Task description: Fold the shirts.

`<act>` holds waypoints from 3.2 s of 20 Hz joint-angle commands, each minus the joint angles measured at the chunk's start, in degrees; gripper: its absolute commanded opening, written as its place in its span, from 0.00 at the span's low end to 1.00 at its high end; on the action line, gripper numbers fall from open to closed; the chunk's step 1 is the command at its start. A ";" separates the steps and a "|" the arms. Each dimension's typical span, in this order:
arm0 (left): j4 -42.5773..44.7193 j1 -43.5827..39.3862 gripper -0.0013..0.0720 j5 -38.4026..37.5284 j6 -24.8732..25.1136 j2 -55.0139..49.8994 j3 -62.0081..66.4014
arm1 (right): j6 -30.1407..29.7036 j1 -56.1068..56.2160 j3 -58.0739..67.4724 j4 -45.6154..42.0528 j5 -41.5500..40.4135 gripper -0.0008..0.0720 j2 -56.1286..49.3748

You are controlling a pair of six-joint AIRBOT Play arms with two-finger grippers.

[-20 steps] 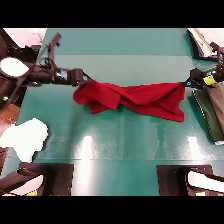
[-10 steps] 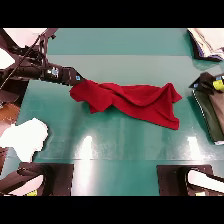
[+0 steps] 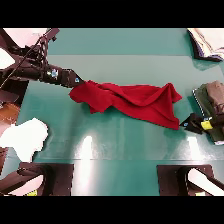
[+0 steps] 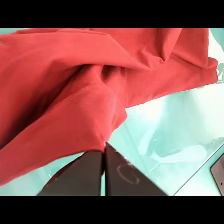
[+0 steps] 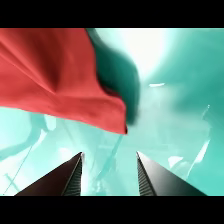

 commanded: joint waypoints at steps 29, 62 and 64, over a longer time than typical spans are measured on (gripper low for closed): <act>0.20 0.00 0.05 -6.60 0.07 0.07 -0.11 | -0.90 8.28 -5.66 4.85 -12.63 0.03 4.20; -13.20 10.29 0.85 18.21 -0.59 7.54 -50.47 | -0.90 -1.57 -5.66 3.06 -9.84 0.03 17.68; -15.06 10.29 0.84 19.67 1.09 7.54 -50.47 | -0.87 -1.57 -5.66 3.04 -9.81 0.03 17.68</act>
